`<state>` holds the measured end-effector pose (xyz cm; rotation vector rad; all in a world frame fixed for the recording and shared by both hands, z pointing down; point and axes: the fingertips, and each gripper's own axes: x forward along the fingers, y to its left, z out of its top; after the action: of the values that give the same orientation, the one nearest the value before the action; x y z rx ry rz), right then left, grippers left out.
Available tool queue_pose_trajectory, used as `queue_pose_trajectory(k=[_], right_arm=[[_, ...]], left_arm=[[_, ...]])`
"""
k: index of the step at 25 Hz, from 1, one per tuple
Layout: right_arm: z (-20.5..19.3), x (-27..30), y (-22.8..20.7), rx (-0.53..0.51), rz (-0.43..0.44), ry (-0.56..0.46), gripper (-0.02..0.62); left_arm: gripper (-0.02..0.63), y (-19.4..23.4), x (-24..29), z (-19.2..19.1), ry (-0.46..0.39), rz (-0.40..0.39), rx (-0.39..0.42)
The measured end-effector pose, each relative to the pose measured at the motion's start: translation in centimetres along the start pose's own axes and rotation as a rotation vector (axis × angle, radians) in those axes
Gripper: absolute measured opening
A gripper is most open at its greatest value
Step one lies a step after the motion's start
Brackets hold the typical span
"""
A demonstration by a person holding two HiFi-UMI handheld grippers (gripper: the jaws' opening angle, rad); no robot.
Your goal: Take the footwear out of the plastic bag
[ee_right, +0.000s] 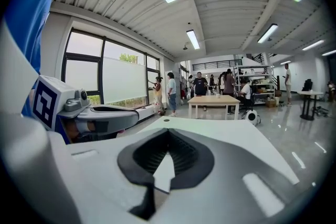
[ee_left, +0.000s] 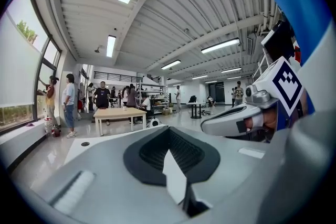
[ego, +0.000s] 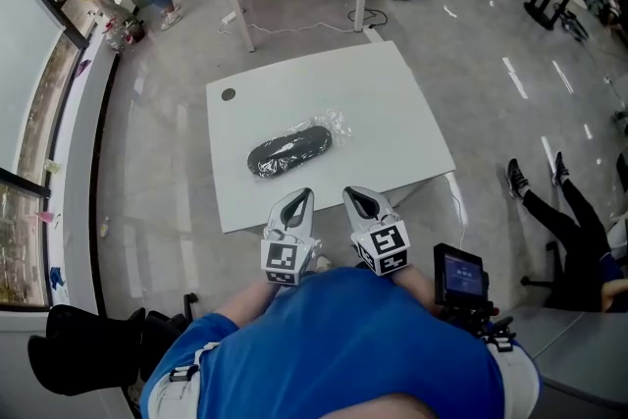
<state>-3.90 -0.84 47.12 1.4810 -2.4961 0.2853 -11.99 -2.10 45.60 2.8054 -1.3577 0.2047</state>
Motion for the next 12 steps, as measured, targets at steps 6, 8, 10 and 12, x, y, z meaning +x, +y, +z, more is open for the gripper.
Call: queue_pose_trajectory(k=[6,8,10,12], right_arm=[[0.4,2.9,-0.7,0.008,-0.009,0.024,0.003],[0.5,3.8,-1.1,0.008,-0.008,0.025,0.003],[0.7,4.8,-1.6,0.006,0.0,0.024,0.003],[1.0,5.9,-2.2,0.003,0.01,0.023,0.003]], left_arm=[[0.006,2.6,1.5,-0.4,0.015,-0.002,-0.014],[0.006,3.4,2.1,-0.5,0.016,0.004,-0.016],[0.006,4.2,2.8,-0.6,0.017,0.016,-0.016],[0.006,5.0,3.7,-0.7,0.02,0.03,-0.017]])
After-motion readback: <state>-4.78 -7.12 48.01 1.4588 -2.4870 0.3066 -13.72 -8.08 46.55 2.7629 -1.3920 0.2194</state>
